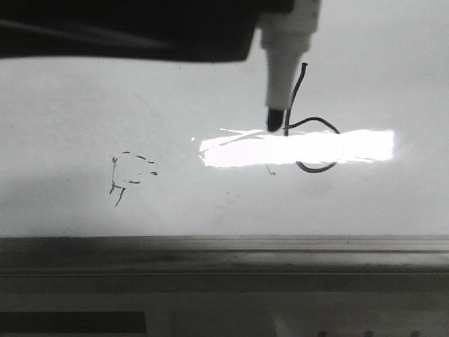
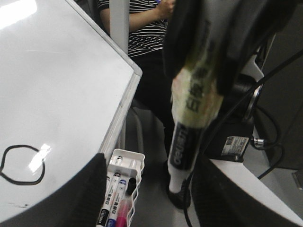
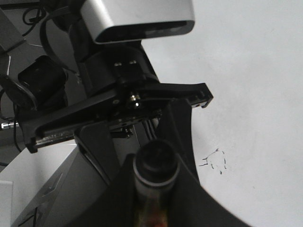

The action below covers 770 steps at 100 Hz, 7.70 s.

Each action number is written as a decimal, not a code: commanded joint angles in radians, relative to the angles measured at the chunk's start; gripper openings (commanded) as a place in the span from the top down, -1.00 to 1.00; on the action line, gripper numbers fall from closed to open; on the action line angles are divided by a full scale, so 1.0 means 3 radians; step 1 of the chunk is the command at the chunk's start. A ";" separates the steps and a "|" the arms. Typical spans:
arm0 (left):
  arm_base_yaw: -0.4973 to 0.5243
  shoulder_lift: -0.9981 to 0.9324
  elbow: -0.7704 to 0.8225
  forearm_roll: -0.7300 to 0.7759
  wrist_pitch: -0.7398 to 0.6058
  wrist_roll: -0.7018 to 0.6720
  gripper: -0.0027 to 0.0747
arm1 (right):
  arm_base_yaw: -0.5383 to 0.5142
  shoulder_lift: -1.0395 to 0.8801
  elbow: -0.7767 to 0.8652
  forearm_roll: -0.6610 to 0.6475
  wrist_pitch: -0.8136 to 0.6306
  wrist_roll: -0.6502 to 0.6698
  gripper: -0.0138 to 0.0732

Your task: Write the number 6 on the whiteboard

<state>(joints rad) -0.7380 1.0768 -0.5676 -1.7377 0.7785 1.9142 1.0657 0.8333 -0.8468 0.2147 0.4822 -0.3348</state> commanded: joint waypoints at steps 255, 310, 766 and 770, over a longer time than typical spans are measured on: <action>-0.0003 0.0006 -0.0116 0.0115 -0.0968 -0.1020 0.98 | -0.0328 -0.1017 -0.0117 -0.0195 -0.0382 -0.0045 0.83; -0.0125 0.0006 -0.0354 0.0084 -0.2314 -0.1878 0.99 | -0.0328 -0.1016 -0.0117 -0.0207 -0.0123 -0.0045 0.83; -0.2328 -0.1112 0.0038 -0.0284 -0.4013 -0.0937 0.98 | -0.0482 -0.2374 0.0038 -0.2066 0.1372 0.1291 0.83; -0.2328 -0.1112 0.0038 -0.0284 -0.4013 -0.0937 0.98 | -0.0482 -0.2374 0.0038 -0.2066 0.1372 0.1291 0.83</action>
<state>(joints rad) -1.4278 0.7481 -0.5292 -1.8428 -0.4428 1.6309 0.9284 0.1017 -0.8122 -0.3882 0.9585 0.0493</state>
